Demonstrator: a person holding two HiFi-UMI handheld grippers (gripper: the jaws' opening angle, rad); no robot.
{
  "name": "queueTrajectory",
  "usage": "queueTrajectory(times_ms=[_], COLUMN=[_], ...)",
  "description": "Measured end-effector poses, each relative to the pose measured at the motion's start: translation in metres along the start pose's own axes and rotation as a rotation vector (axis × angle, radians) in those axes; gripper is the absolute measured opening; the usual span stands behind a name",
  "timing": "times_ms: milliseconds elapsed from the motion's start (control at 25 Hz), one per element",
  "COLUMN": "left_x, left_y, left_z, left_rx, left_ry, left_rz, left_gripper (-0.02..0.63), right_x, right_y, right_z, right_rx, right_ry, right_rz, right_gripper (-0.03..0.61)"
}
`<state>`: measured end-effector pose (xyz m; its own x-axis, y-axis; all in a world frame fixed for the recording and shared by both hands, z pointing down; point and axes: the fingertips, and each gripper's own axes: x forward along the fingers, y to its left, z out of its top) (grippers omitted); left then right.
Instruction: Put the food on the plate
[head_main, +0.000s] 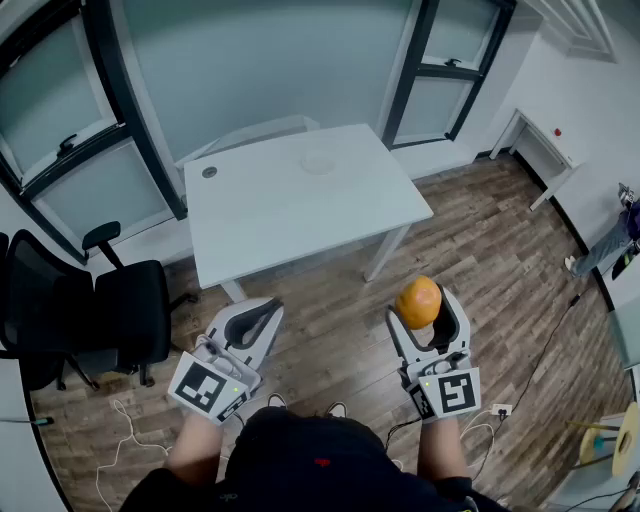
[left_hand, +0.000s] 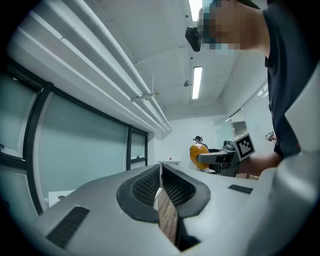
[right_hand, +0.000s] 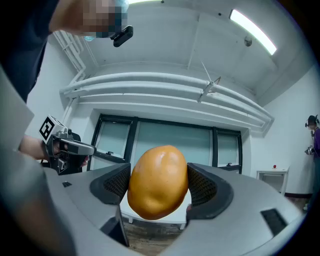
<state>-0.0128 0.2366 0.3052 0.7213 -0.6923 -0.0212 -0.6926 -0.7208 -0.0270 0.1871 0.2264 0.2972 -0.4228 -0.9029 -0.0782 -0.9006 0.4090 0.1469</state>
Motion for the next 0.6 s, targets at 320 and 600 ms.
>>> queueTrajectory(times_ms=[320, 600], left_x=[-0.0006, -0.0024], left_y=[-0.0008, 0.0005], left_z=[-0.0003, -0.0020], left_rx=[-0.006, -0.006], left_ry=[0.002, 0.002], left_rz=[-0.001, -0.007], left_gripper=[0.035, 0.034], right_x=[0.0030, 0.0050], right_y=[0.0028, 0.0045], right_z=[-0.0010, -0.0019], right_rx=[0.009, -0.003], right_ry=[0.011, 0.016], right_rz=[0.001, -0.002], right_gripper=[0.362, 0.362])
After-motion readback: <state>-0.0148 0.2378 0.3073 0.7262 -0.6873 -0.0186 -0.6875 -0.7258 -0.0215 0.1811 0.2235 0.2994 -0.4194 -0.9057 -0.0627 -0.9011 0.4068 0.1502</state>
